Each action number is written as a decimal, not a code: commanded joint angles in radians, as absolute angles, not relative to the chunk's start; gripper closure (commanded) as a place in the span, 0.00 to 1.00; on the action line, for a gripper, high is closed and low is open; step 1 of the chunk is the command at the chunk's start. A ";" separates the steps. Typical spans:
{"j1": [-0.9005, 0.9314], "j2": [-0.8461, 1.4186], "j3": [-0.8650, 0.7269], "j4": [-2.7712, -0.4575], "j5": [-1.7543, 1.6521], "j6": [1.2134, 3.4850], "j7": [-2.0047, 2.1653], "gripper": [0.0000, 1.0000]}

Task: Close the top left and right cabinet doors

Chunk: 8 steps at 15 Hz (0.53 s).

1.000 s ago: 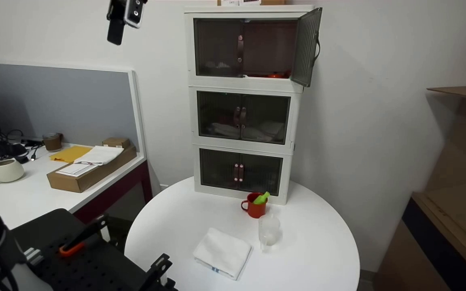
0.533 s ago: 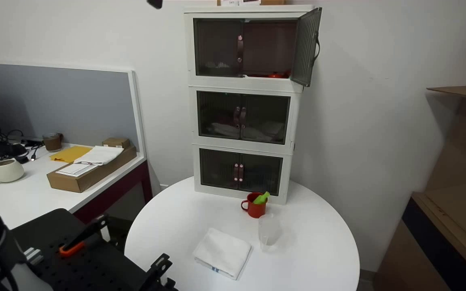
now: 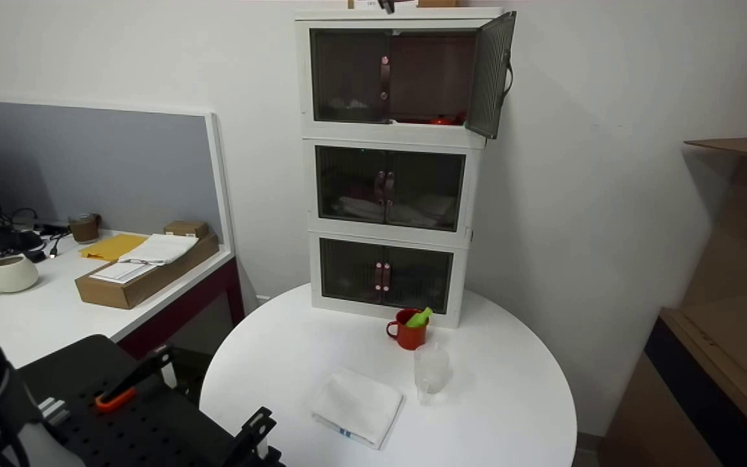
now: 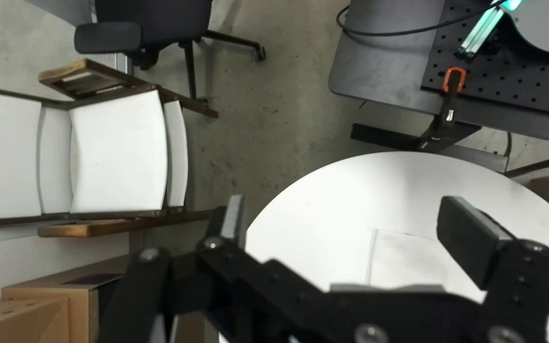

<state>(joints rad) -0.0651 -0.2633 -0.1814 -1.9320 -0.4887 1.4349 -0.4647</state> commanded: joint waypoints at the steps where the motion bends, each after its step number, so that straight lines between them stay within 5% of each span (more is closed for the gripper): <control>1: -0.080 -0.112 -0.189 -1.726 -0.497 1.438 -0.559 0.00; 8: -0.131 0.096 -0.183 -1.390 -0.384 1.448 -0.536 0.00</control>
